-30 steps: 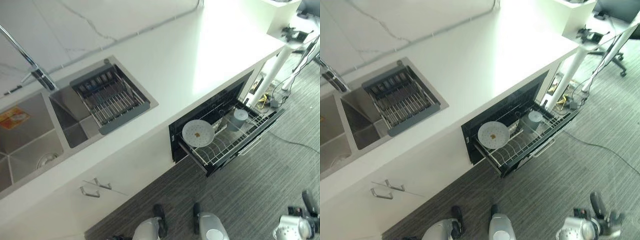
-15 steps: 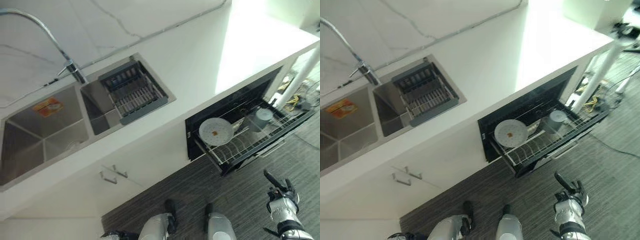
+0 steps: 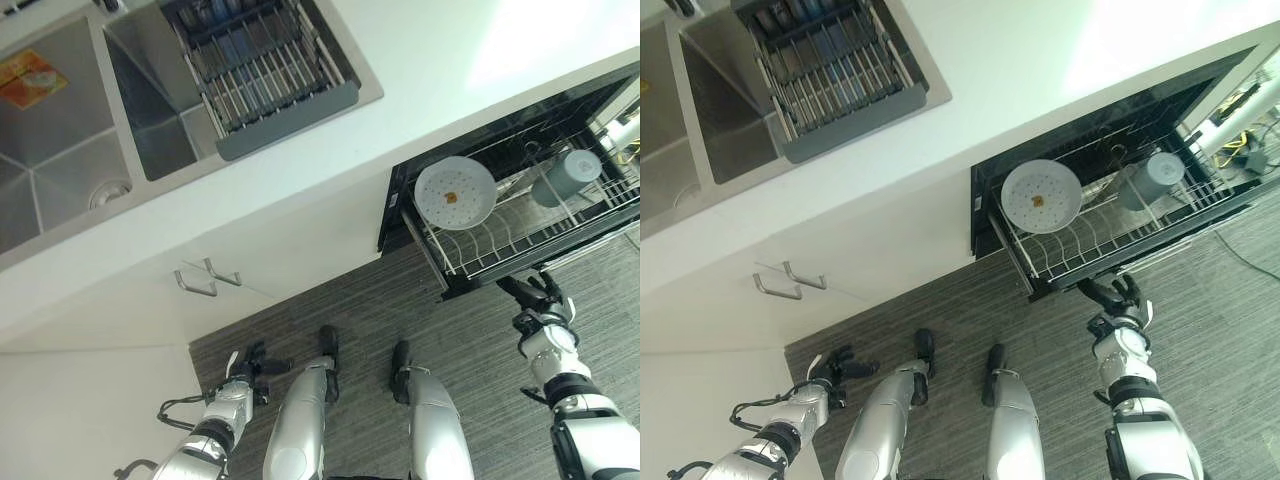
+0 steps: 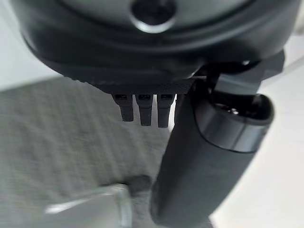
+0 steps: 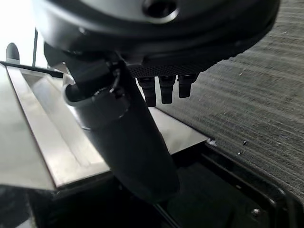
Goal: Place the dishes in the dishwasher.
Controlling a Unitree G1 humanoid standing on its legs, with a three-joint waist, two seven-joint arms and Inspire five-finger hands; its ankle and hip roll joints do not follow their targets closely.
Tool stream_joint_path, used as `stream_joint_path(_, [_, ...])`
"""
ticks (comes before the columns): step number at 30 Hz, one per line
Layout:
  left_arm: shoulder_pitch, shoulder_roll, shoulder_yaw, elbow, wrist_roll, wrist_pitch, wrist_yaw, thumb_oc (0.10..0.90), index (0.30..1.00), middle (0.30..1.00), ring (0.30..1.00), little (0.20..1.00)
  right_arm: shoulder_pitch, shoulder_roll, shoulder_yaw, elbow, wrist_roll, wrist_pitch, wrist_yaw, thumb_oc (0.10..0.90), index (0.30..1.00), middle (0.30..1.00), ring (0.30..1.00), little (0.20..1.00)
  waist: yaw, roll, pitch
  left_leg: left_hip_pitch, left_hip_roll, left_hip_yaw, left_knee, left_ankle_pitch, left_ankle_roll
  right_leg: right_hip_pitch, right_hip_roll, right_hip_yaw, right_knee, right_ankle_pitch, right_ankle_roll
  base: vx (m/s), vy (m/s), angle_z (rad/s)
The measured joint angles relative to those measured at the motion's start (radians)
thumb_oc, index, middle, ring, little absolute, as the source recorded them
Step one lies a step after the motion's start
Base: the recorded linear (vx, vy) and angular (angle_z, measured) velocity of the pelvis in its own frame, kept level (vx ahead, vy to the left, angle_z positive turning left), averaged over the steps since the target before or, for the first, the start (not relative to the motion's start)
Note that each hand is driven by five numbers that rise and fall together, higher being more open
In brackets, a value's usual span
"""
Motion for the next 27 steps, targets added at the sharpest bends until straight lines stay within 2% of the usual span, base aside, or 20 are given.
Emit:
stream_joint_path(3, [0.045, 0.027, -0.020, -0.112, 0.001, -0.020, -0.002, 0.800, 0.900, 0.900, 0.900, 0.900, -0.004, -0.010, 0.001, -0.012, -0.070, -0.006, 0.000, 0.800, 0.900, 0.900, 0.900, 0.900, 0.002, 0.010, 0.002, 0.002, -0.007, -0.019, 0.003, 0.005, -0.002, 0.001, 0.001, -0.007, 0.020, -0.021, -0.006, 0.05, 0.049, 0.07])
stream_joint_path(5, [0.055, 0.053, -0.043, -0.166, 0.017, -0.039, -0.017, 0.800, 0.900, 0.900, 0.900, 0.900, -0.014, -0.024, 0.013, -0.014, -0.121, -0.006, 0.000, 0.800, 0.900, 0.900, 0.900, 0.900, 0.006, 0.014, 0.002, 0.006, -0.009, -0.028, 0.003, 0.028, 0.000, 0.001, 0.000, -0.010, 0.040, -0.038, -0.006, 0.04, 0.049, 0.06])
stream_joint_path(10, [0.030, 0.131, -0.145, -0.242, 0.137, -0.055, -0.018, 0.800, 0.900, 0.900, 0.900, 0.900, -0.068, -0.041, 0.050, -0.013, -0.173, 0.013, -0.024, 0.800, 0.900, 0.900, 0.900, 0.900, 0.017, 0.016, 0.002, -0.003, -0.019, -0.035, 0.005, 0.050, -0.002, -0.015, -0.009, -0.009, 0.069, -0.053, -0.002, 0.01, 0.065, 0.03])
stream_joint_path(13, [0.018, 0.129, -0.150, -0.246, 0.150, -0.056, -0.020, 0.800, 0.900, 0.900, 0.900, 0.900, -0.099, -0.045, 0.055, -0.012, -0.217, 0.018, -0.040, 0.800, 0.900, 0.900, 0.900, 0.900, 0.034, 0.016, 0.002, -0.006, -0.021, -0.038, 0.011, 0.050, -0.002, -0.015, -0.011, -0.011, 0.075, -0.054, -0.001, 0.02, 0.048, 0.03])
stream_joint_path(18, [0.043, 0.123, -0.179, -0.220, 0.161, -0.051, -0.070, 0.800, 0.900, 0.900, 0.900, 0.900, -0.174, -0.101, 0.120, 0.000, -0.298, 0.086, -0.055, 0.800, 0.900, 0.900, 0.900, 0.900, 0.065, 0.025, 0.005, -0.022, -0.022, -0.050, 0.023, 0.049, 0.000, -0.017, -0.013, -0.027, 0.078, -0.059, -0.003, 0.03, 0.035, 0.08])
stream_joint_path(20, [0.055, 0.123, -0.200, -0.221, 0.232, -0.037, -0.077, 0.800, 0.900, 0.900, 0.900, 0.900, -0.176, -0.109, 0.127, 0.001, -0.317, 0.088, -0.058, 0.800, 0.900, 0.900, 0.900, 0.900, 0.074, 0.025, 0.005, -0.027, -0.022, -0.056, 0.025, 0.049, 0.000, -0.017, -0.013, -0.034, 0.079, -0.060, -0.005, 0.02, 0.000, 0.08])
stream_joint_path(22, [0.049, 0.142, -0.274, -0.212, 0.319, -0.015, -0.068, 0.800, 0.900, 0.900, 0.900, 0.900, -0.190, -0.111, 0.133, 0.001, -0.316, 0.094, -0.067, 0.800, 0.900, 0.900, 0.900, 0.900, 0.078, 0.025, 0.005, -0.033, -0.022, -0.066, 0.025, 0.049, -0.006, -0.018, -0.011, -0.041, 0.078, -0.061, -0.006, 0.02, 0.013, 0.09])
stream_joint_path(24, [0.045, 0.153, -0.282, -0.215, 0.367, -0.005, -0.062, 0.800, 0.900, 0.900, 0.900, 0.900, -0.209, -0.111, 0.147, 0.009, -0.315, 0.112, -0.081, 0.800, 0.900, 0.900, 0.900, 0.900, 0.084, 0.025, 0.005, -0.035, -0.020, -0.070, 0.023, 0.049, -0.007, -0.018, -0.009, -0.044, 0.076, -0.060, -0.007, 0.09, 0.082, 0.05])
stream_joint_path(25, [0.040, 0.151, -0.307, -0.185, 0.436, 0.011, -0.054, 0.800, 0.900, 0.900, 0.900, 0.900, -0.249, -0.109, 0.185, 0.044, -0.317, 0.117, -0.085, 0.800, 0.900, 0.900, 0.900, 0.900, 0.085, 0.025, 0.005, -0.034, -0.018, -0.071, 0.023, 0.046, -0.005, -0.016, -0.007, -0.044, 0.066, -0.064, -0.003, 0.11, 0.137, -0.06])
stream_joint_path(27, [0.047, 0.144, -0.350, -0.133, 0.479, 0.009, -0.040, 0.800, 0.900, 0.900, 0.900, 0.900, -0.321, -0.107, 0.247, 0.084, -0.347, 0.159, -0.101, 0.800, 0.900, 0.900, 0.900, 0.900, 0.079, 0.025, 0.005, -0.035, -0.015, -0.069, 0.018, 0.049, -0.004, -0.015, -0.002, -0.043, 0.052, -0.051, -0.002, 0.04, 0.100, -0.06])
